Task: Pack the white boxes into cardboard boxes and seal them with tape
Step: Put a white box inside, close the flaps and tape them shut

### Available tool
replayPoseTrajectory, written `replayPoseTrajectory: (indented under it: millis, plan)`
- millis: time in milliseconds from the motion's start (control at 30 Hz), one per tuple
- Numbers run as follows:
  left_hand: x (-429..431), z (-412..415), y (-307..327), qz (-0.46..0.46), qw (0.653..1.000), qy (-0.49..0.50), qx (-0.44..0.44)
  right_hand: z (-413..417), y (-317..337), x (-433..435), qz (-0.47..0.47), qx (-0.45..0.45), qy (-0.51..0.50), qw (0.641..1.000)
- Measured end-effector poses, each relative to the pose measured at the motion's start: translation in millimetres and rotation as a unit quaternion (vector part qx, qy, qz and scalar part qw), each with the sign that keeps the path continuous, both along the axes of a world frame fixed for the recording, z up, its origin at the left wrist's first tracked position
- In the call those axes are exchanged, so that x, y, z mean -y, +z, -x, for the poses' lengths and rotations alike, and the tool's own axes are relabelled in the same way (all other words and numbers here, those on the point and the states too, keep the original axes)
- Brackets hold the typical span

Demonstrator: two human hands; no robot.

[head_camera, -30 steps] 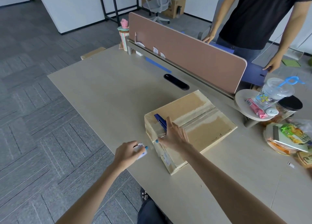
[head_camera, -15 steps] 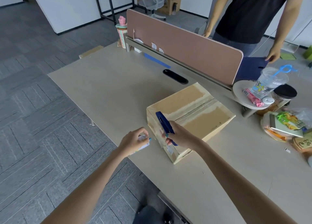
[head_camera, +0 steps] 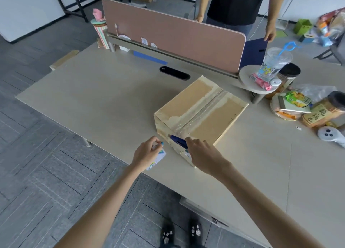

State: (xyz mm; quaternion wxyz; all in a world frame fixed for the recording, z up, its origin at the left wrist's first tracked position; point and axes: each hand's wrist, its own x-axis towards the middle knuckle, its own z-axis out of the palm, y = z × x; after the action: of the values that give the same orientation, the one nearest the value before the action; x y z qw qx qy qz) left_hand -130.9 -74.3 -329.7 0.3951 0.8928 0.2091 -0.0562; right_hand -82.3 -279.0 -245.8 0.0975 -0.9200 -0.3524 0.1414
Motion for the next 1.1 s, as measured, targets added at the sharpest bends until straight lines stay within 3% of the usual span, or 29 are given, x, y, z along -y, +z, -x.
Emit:
replayPoseTrajectory:
  millis: [200, 367, 467, 767, 967, 1100]
  plan:
    - [0.7, -1.7, 5.1, -0.013, 1.0, -0.009, 0.006, 19.6, -0.4, -19.1, 0.095, 0.055, -0.006, 0.994]
    - [5.3, -2.4, 9.6, -0.011, 1.0, -0.004, 0.018, 22.7, -2.5, -31.1, 0.105, 0.111, -0.015, 0.988]
    - [2.4, -2.7, 9.9, -0.029, 0.999, -0.008, 0.024, 29.6, -12.9, -27.9, 0.126, 0.032, -0.027, 0.991]
    - [-14.0, 7.8, 12.7, -0.203, 0.974, -0.079, 0.067, 43.0, -4.0, -9.3, 0.045, 0.018, -0.069, 0.996]
    - [-20.0, 22.1, 8.2, -0.193, 0.98, -0.03, 0.041, 32.9, -7.3, -23.2, -0.028, 0.003, -0.076, 0.997]
    - [-21.1, 26.8, 6.6, -0.172, 0.982, -0.056, 0.046, 12.1, -6.7, -35.8, -0.066, -0.006, -0.072, 0.995]
